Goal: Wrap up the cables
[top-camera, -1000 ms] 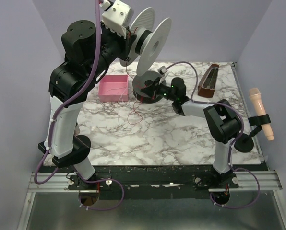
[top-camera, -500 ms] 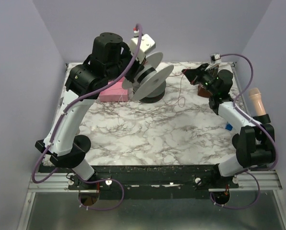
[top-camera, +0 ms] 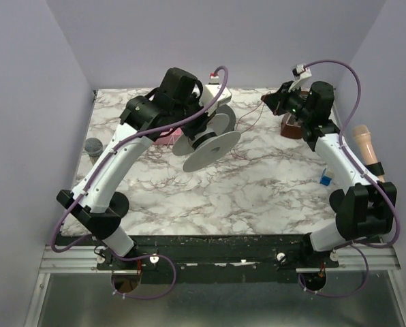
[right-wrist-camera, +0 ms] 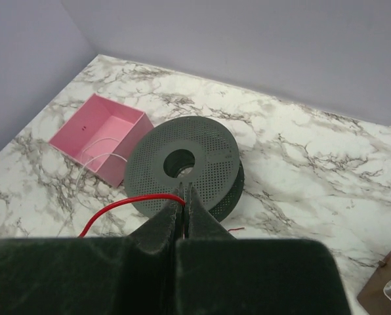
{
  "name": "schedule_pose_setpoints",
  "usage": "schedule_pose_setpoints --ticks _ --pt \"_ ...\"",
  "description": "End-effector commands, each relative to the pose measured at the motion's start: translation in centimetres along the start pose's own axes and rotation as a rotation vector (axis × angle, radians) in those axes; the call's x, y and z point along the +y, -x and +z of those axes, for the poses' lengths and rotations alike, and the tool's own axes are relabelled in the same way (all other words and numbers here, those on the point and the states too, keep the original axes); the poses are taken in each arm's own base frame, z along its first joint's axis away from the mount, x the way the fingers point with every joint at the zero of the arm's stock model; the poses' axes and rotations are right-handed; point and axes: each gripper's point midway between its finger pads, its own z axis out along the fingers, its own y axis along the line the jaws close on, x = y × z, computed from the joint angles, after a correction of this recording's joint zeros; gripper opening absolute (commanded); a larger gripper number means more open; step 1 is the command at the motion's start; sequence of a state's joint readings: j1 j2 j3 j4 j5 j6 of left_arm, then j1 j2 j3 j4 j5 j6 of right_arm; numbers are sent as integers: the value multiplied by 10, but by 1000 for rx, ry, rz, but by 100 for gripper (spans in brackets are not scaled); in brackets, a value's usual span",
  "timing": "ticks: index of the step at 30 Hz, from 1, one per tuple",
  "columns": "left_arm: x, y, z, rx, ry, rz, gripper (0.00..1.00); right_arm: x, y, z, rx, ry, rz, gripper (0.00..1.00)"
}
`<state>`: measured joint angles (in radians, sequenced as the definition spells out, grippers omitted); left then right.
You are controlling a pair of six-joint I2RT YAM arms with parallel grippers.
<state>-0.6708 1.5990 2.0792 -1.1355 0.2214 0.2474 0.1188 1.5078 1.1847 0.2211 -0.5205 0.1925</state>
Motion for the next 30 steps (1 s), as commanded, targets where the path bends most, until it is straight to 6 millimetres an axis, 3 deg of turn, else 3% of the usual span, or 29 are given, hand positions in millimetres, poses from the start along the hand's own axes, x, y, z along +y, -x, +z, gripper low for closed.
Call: schedule_pose_setpoints --ticks 1,9,12,14,20,23,26,30 --pt "30 -26 28 86 146 -10 0 20 30 -13 21 16 -97 1" --pt "82 -36 82 130 370 -23 0 80 -11 -11 268 173 -47 1" --pt "98 -33 97 107 436 -45 0 101 -13 -18 330 241 17 1" --pt "107 -31 104 85 456 -94 0 125 -8 -21 337 324 35 1" --pt "134 -20 115 -4 516 -257 0 190 18 -27 292 536 135 1" --pt "143 -10 118 -56 520 -338 0 220 22 -26 280 620 143 1" --pt "147 5 122 -105 516 -374 0 255 15 -24 296 736 155 1" --pt "162 29 113 -194 510 -449 0 276 -2 -16 324 788 164 1"
